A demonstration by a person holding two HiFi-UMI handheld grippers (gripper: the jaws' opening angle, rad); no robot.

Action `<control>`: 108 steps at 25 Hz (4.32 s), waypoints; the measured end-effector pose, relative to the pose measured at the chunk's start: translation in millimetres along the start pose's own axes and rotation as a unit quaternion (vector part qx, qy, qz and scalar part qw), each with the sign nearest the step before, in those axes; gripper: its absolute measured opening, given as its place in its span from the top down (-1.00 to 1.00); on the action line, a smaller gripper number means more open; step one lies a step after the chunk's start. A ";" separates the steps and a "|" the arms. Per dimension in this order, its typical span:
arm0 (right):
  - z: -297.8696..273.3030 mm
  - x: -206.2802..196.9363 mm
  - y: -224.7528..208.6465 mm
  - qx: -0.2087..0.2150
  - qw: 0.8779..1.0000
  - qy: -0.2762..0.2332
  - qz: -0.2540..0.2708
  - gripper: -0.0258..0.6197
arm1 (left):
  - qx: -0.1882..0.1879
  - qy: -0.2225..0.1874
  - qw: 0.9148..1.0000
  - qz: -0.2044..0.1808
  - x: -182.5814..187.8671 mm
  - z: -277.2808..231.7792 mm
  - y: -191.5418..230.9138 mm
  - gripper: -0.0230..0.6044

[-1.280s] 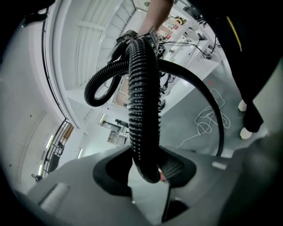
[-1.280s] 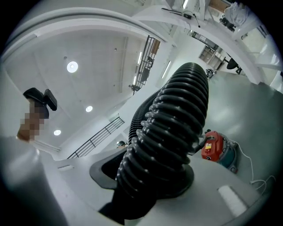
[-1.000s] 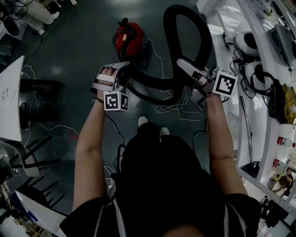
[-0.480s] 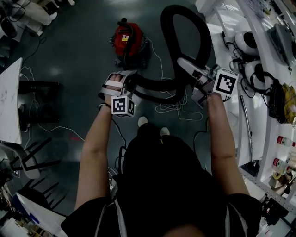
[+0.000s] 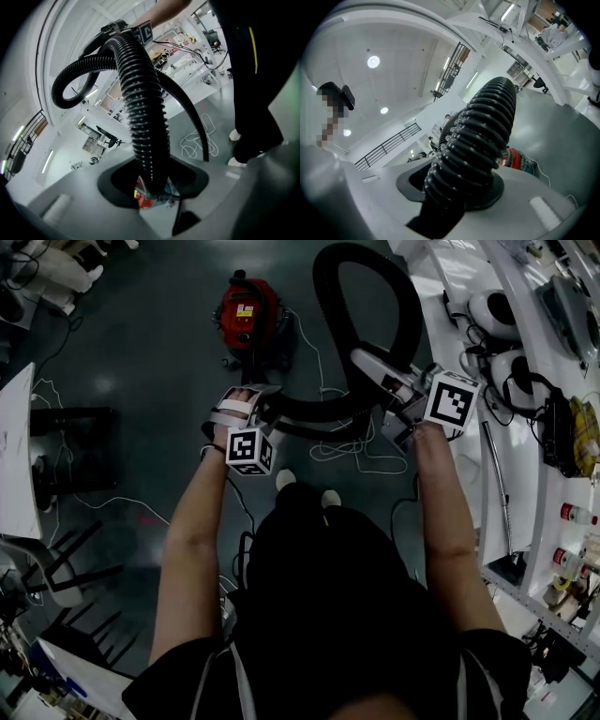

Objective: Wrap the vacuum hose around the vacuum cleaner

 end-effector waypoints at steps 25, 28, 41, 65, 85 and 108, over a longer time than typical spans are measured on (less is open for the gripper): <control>3.8 -21.8 -6.5 -0.038 0.999 -0.010 -0.008 0.49 | -0.093 -0.063 0.990 0.091 51.9 8.2 -12.6 -0.12; 4.6 -21.9 -7.4 -0.037 0.999 -0.022 -0.014 0.52 | -0.095 -0.058 0.987 0.117 54.3 15.9 -21.5 -0.13; -41.6 -70.4 -12.5 0.007 0.995 0.103 0.002 0.69 | -0.200 -0.034 0.971 0.122 72.9 15.9 -95.8 0.26; -115.7 -114.8 -11.8 0.075 0.930 0.342 0.111 0.30 | -0.145 -0.121 0.974 -0.123 41.8 47.8 -20.5 0.90; -139.0 -89.4 -33.1 0.081 0.944 0.317 0.050 0.35 | -0.087 -0.149 0.977 -0.123 31.5 44.3 17.4 0.88; -170.1 24.0 -100.1 0.109 0.961 0.255 0.012 0.37 | -0.135 -0.066 0.870 0.469 2.0 -37.5 82.1 -0.71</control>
Point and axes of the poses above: the fingertips, and each gripper's own axes: z backward along the fingers, y to its left, x out of its top, the point moved 8 cm from there along z, backward along the fingers, and after that the axes turned 15 degrees about x, right-handed, at the moved point
